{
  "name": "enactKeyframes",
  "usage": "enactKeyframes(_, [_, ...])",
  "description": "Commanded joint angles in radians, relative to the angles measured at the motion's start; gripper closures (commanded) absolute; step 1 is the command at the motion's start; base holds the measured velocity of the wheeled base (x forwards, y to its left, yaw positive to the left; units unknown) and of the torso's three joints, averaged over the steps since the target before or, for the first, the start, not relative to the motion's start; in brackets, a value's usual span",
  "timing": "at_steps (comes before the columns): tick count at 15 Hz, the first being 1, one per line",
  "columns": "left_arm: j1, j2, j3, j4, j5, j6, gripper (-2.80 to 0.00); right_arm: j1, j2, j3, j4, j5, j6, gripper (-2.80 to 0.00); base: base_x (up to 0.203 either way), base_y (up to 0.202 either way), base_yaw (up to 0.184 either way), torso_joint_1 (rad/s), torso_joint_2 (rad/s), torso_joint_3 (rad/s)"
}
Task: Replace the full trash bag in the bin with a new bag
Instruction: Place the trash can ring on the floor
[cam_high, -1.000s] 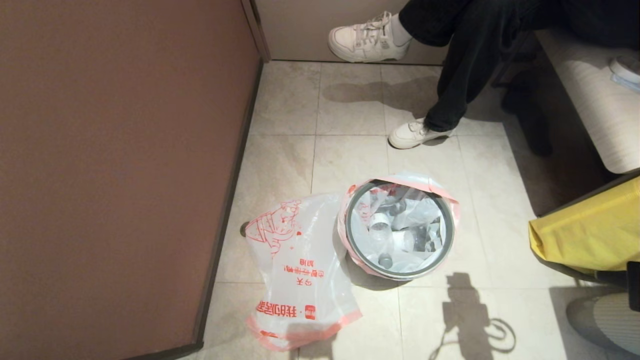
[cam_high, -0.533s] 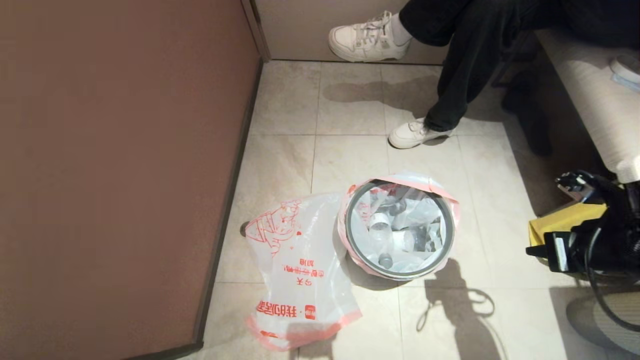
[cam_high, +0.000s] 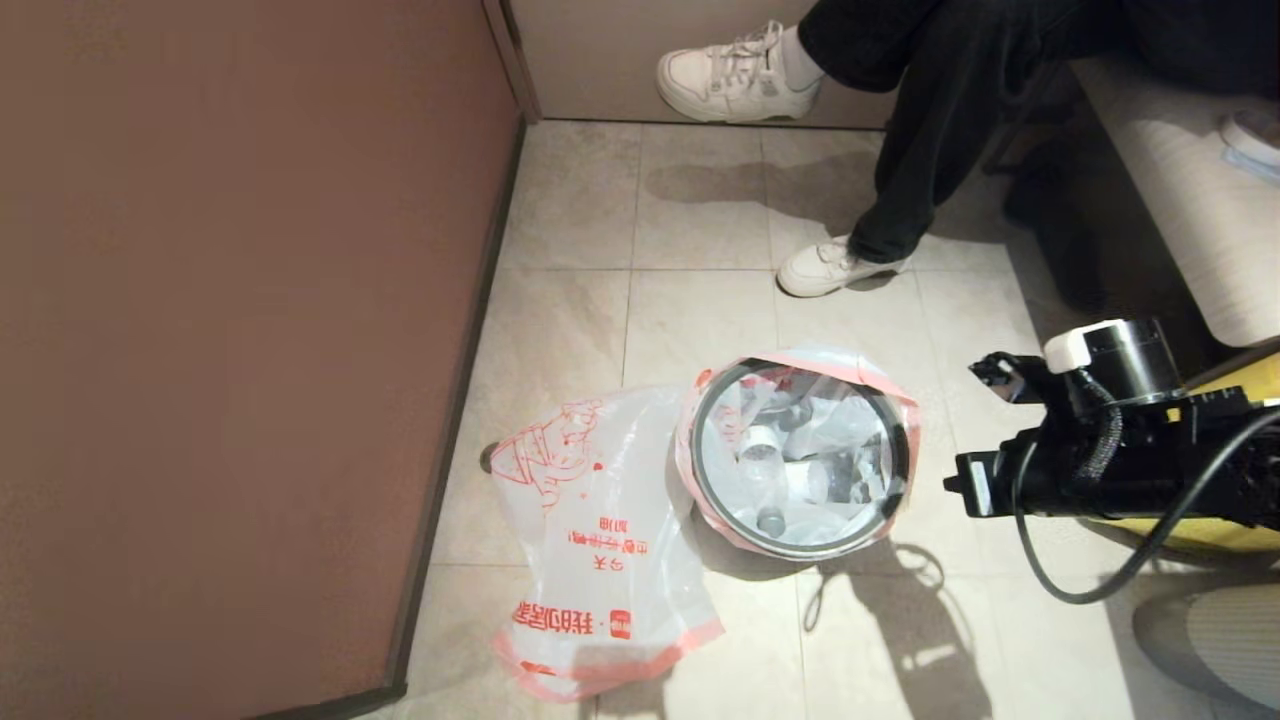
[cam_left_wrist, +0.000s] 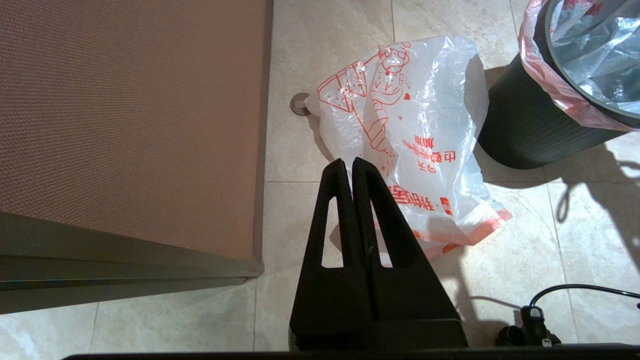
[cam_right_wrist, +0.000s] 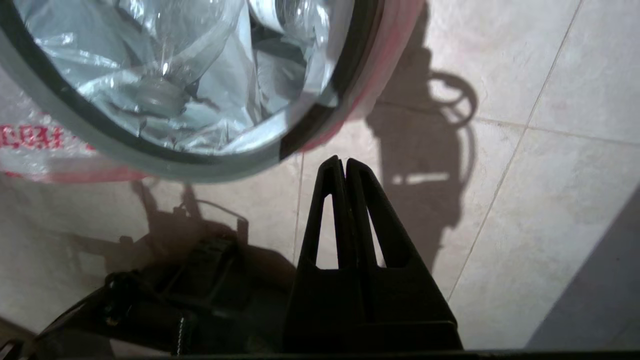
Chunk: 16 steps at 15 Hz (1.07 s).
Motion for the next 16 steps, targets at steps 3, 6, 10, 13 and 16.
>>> enactKeyframes(3, [0.0, 0.001, 0.0, 0.0, 0.0, 0.0, 0.0, 0.032, 0.111, -0.082, -0.018, -0.058, -0.005, 0.0, 0.0, 0.0, 0.0, 0.0, 0.0, 0.0])
enactKeyframes(6, [0.0, 0.001, 0.0, 0.0, 0.0, 0.0, 0.0, 0.049, 0.115, -0.089, -0.022, -0.08, -0.005, -2.8, 0.0, 0.0, 0.0, 0.0, 0.0, 0.0])
enactKeyframes(10, [0.0, 0.001, 0.0, 0.0, 0.0, 0.0, 0.0, 0.051, 0.147, -0.108, -0.028, -0.112, -0.005, -2.8, 0.0, 0.0, 0.0, 0.0, 0.0, 0.0])
enactKeyframes(13, [0.0, 0.001, 0.0, 0.0, 0.0, 0.0, 0.0, 0.051, 0.183, -0.15, -0.027, -0.116, -0.004, -2.8, 0.0, 0.0, 0.0, 0.0, 0.0, 0.0])
enactKeyframes(16, [0.0, 0.001, 0.0, 0.0, 0.0, 0.0, 0.0, 0.052, 0.217, -0.194, -0.027, -0.14, -0.004, -1.33, 0.0, 0.0, 0.0, 0.0, 0.0, 0.0])
